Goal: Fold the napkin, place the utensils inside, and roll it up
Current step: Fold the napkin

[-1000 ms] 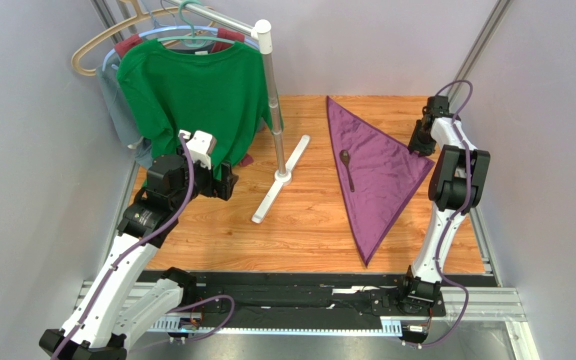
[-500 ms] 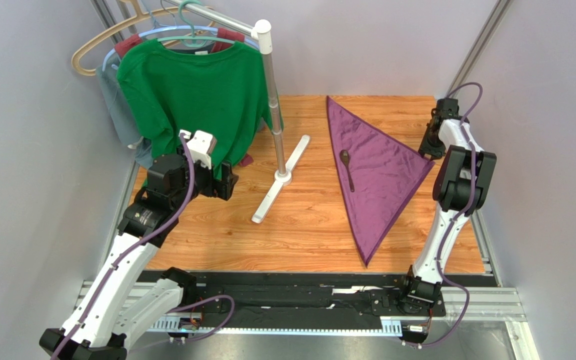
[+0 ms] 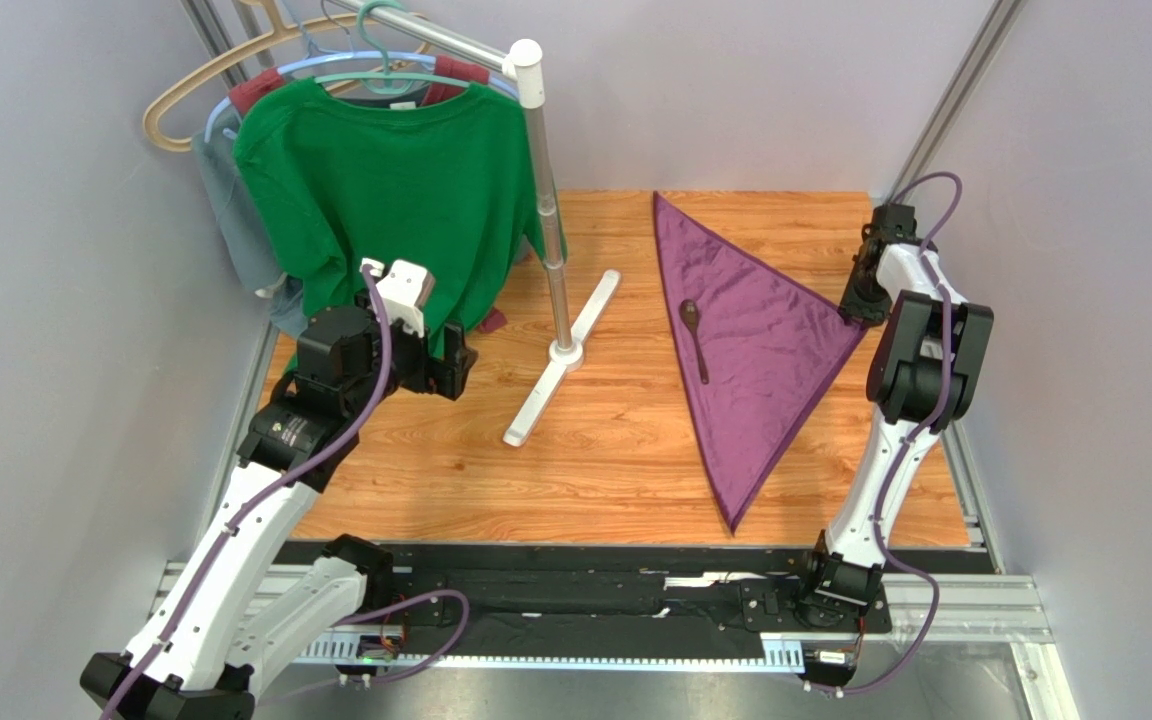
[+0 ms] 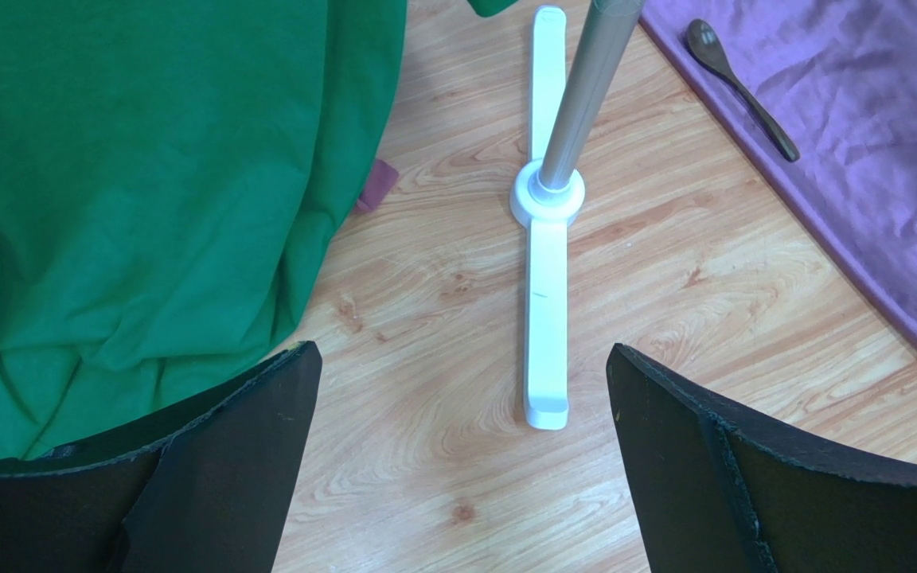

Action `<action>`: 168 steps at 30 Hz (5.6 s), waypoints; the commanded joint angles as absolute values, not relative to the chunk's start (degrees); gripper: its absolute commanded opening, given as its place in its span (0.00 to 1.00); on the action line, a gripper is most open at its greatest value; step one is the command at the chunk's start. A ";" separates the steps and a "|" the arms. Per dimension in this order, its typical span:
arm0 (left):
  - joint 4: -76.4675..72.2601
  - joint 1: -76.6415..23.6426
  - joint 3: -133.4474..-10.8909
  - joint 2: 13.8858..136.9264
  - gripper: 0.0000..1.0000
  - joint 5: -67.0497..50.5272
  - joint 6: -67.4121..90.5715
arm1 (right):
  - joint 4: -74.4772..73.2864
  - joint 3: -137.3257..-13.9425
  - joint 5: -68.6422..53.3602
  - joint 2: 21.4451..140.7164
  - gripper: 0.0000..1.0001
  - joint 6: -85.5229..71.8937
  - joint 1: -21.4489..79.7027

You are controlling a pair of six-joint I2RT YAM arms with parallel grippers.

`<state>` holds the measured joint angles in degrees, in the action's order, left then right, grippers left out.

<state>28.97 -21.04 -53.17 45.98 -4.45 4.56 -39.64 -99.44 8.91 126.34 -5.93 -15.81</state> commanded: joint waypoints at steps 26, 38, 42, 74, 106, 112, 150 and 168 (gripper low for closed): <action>28.21 -20.66 -53.17 45.00 0.99 -5.01 3.69 | -37.88 -98.00 9.58 124.19 0.29 -4.83 -17.23; 28.21 -20.66 -53.17 45.17 0.99 -5.36 3.78 | -36.39 -96.24 9.67 122.08 0.22 -5.54 -17.23; 28.12 -20.74 -53.17 45.18 0.99 -5.45 3.87 | -36.21 -95.80 10.02 121.73 0.31 -5.54 -17.23; 27.95 -20.65 -53.09 45.09 0.99 -6.15 3.87 | -32.69 -92.72 4.13 120.32 0.22 -7.21 -19.34; 28.12 -20.65 -53.09 44.74 0.99 -5.71 3.78 | -34.10 -94.57 3.78 120.76 0.00 -7.12 -19.34; 28.21 -20.65 -53.09 44.65 0.99 -5.54 3.78 | -34.28 -95.54 3.52 120.76 0.00 -6.95 -19.60; 28.04 -20.65 -53.09 44.91 0.99 -5.80 3.78 | -31.81 -93.87 -7.03 122.87 0.21 -6.33 -23.38; 28.04 -20.65 -53.09 44.56 0.99 -5.71 3.78 | -33.66 -94.56 -4.92 123.66 0.28 -5.80 -23.03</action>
<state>28.97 -20.97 -53.17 45.36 -5.48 4.56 -33.58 -93.38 -5.82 122.61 -6.55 -23.07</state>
